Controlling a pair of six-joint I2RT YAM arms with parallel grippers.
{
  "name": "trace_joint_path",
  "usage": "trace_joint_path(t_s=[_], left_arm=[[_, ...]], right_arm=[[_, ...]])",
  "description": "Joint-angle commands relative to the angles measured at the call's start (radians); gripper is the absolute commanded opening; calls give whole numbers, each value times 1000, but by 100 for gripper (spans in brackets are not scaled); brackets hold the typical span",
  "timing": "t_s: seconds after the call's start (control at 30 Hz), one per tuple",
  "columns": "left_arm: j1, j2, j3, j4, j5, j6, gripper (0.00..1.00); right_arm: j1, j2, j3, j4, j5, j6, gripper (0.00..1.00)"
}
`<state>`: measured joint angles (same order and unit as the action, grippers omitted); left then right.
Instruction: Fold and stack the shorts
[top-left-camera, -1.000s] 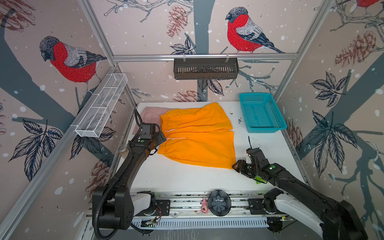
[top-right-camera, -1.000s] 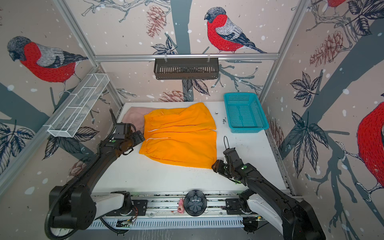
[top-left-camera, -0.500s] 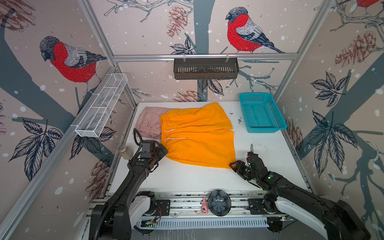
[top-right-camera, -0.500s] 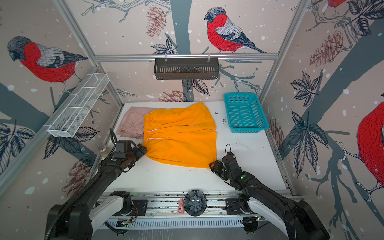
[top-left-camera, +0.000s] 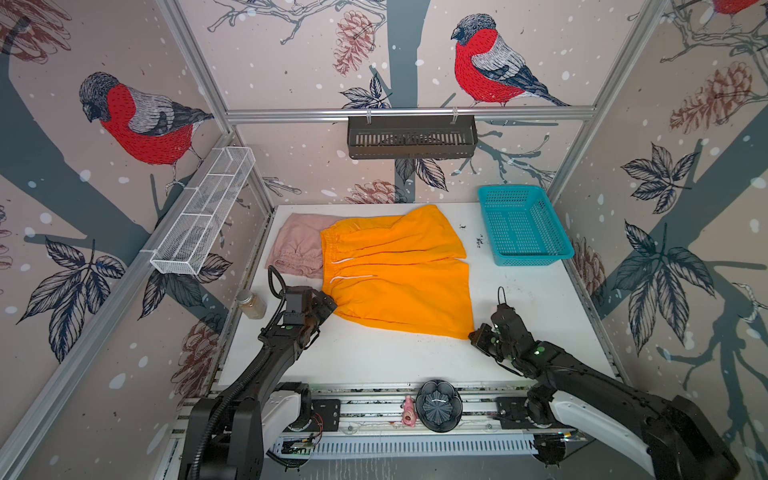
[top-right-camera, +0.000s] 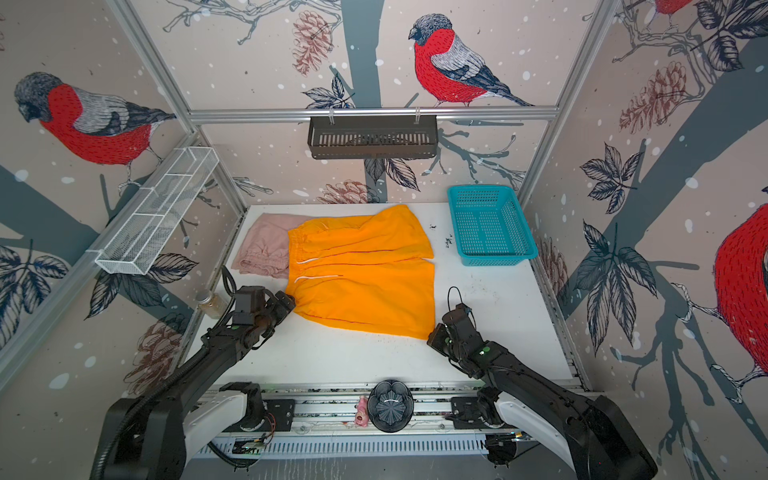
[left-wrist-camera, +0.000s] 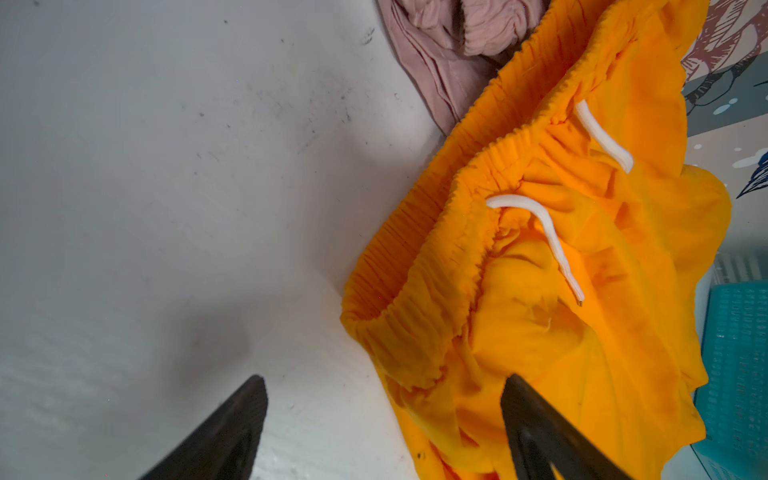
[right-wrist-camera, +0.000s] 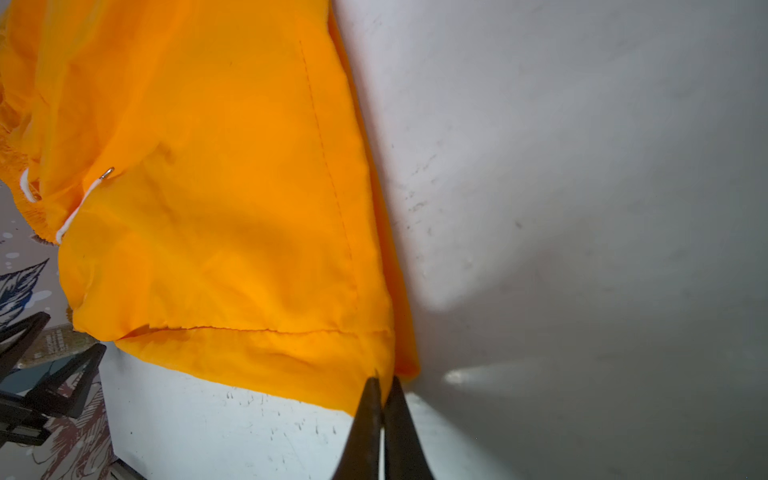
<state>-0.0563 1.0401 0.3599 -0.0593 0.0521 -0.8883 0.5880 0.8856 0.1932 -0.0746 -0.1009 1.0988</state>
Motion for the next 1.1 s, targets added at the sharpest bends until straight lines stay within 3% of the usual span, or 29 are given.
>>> trace_joint_path(t_s=[0.0, 0.2, 0.47, 0.6, 0.83, 1.07], left_arm=[[3, 23, -5, 102, -6, -13, 85], [2, 56, -31, 167, -4, 1, 68], [3, 90, -33, 190, -30, 68, 24], [3, 115, 27, 118, -20, 125, 0], [4, 106, 149, -136, 115, 206, 0], [4, 58, 261, -386, 305, 276, 0]], right_arm=[[1, 2, 6, -7, 13, -22, 6], [1, 9, 15, -5, 21, -47, 3], [1, -4, 60, -39, 83, -112, 2], [-7, -3, 114, -91, 128, -184, 1], [-22, -60, 230, -224, 223, -334, 1], [-31, -225, 323, -348, 325, -433, 0]])
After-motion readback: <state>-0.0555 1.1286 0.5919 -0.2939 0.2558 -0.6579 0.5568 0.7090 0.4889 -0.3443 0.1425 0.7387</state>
